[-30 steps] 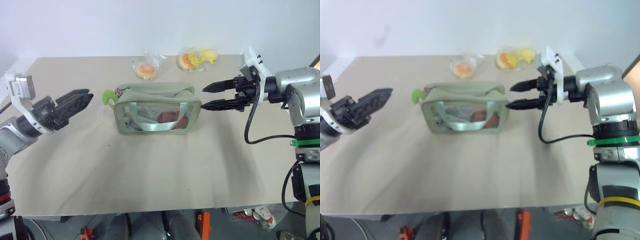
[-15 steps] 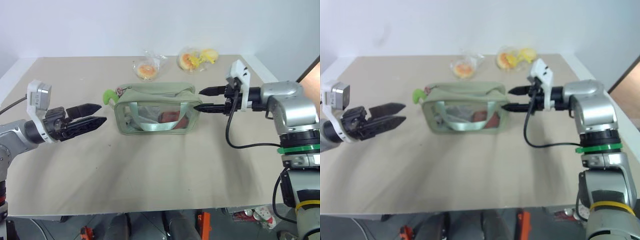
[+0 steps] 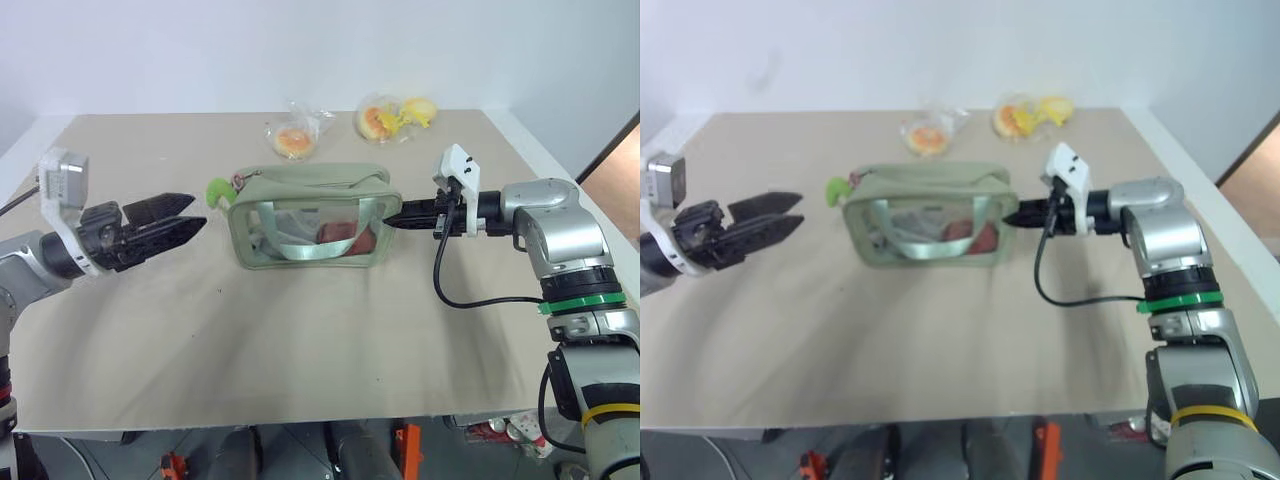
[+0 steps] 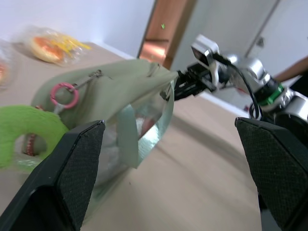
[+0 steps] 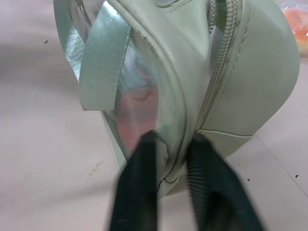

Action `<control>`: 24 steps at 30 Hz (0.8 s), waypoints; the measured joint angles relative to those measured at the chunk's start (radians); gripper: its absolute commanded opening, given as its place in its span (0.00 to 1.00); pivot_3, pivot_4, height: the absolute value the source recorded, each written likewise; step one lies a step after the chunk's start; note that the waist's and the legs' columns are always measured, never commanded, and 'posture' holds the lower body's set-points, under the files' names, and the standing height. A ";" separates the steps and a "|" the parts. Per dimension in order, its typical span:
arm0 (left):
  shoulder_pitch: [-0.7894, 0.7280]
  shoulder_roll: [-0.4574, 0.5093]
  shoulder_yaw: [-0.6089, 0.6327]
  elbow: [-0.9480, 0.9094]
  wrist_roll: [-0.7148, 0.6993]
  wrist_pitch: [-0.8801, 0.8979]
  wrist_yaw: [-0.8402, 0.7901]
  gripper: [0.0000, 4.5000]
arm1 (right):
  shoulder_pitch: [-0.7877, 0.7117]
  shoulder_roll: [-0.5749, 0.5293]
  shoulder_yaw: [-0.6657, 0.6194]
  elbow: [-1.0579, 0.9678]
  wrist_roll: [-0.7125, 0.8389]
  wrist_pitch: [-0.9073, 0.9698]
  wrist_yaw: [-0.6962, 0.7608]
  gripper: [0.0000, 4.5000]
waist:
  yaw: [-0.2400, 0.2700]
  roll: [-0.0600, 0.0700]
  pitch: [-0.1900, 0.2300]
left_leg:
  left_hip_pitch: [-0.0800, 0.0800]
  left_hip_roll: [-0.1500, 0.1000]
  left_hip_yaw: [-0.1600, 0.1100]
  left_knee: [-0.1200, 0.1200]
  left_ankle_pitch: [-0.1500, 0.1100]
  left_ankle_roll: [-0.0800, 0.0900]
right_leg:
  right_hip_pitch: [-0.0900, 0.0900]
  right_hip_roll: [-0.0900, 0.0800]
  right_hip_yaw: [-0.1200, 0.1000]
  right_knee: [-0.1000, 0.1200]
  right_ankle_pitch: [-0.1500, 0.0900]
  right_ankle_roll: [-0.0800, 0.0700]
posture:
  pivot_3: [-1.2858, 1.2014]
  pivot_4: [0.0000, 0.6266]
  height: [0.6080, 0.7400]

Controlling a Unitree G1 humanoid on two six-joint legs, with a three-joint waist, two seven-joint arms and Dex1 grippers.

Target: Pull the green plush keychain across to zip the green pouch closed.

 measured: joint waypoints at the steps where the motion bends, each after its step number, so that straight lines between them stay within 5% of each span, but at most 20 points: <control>1: -0.010 -0.007 0.014 0.035 0.001 -0.002 0.025 1.00 | -0.006 0.000 0.000 0.004 0.000 -0.003 0.005 0.01 | 0.000 0.000 0.000 | 0.000 0.000 0.000 0.000 0.000 0.000 | 0.000 0.000 0.000 0.000 0.000 0.000 | 0.52 0.24 1.00; 12: -0.090 -0.071 -0.110 0.282 0.280 -0.057 0.198 1.00 | -0.019 -0.002 -0.005 0.020 0.001 -0.009 0.025 0.01 | 0.004 0.000 0.000 | 0.000 0.000 0.000 0.000 0.000 0.000 | 0.000 0.000 0.000 0.000 0.002 0.004 | 0.52 0.24 1.00; 24: -0.218 -0.187 -0.137 0.351 0.318 -0.057 0.227 1.00 | 0.009 -0.004 -0.013 -0.010 0.003 -0.006 0.030 0.01 | 0.002 0.000 0.000 | 0.000 0.000 0.000 0.000 0.000 0.000 | 0.001 0.000 0.000 0.000 0.003 0.004 | 0.52 0.24 1.00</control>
